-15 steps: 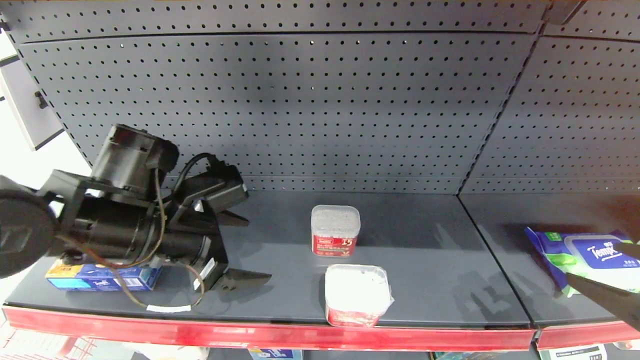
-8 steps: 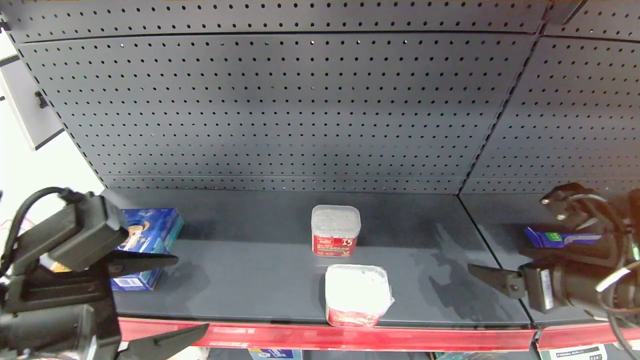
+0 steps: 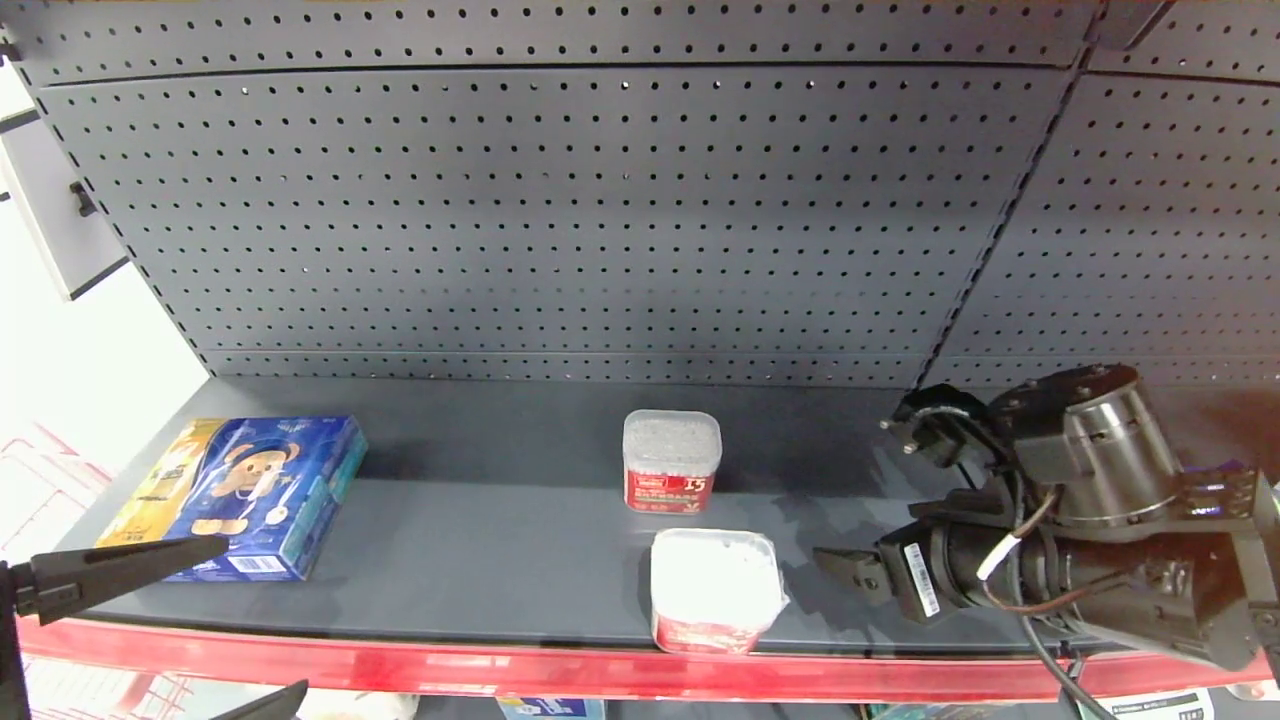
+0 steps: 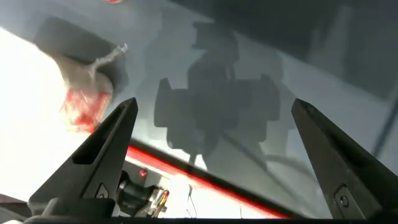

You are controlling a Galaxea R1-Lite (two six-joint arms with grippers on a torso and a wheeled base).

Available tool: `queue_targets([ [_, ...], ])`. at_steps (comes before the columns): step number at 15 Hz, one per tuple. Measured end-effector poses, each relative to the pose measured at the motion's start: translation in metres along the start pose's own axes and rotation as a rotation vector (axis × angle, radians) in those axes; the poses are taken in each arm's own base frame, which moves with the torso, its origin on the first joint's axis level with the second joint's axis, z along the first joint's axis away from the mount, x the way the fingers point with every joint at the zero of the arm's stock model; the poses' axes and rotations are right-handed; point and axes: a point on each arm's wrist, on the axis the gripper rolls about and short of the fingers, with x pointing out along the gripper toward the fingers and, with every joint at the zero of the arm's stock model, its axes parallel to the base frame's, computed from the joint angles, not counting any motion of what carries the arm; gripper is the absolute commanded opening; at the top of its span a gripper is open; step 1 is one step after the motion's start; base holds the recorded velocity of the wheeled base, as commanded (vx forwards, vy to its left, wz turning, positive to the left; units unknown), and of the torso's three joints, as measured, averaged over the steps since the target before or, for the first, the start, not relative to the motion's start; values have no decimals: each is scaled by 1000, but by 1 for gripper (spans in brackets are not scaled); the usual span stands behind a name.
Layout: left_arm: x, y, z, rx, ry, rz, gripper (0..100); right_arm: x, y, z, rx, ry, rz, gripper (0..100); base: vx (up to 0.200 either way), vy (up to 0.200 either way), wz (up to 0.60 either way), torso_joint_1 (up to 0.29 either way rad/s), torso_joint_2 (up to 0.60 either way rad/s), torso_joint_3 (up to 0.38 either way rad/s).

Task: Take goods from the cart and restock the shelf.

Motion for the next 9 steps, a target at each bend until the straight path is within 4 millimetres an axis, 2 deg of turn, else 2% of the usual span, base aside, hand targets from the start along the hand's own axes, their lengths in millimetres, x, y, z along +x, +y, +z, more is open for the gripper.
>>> queue_targets([
  [9, -12, 1, 2, -2, -53, 50, 100, 19, 22, -1, -58, 52, 42, 100, 0, 0, 0, 0, 0, 0],
])
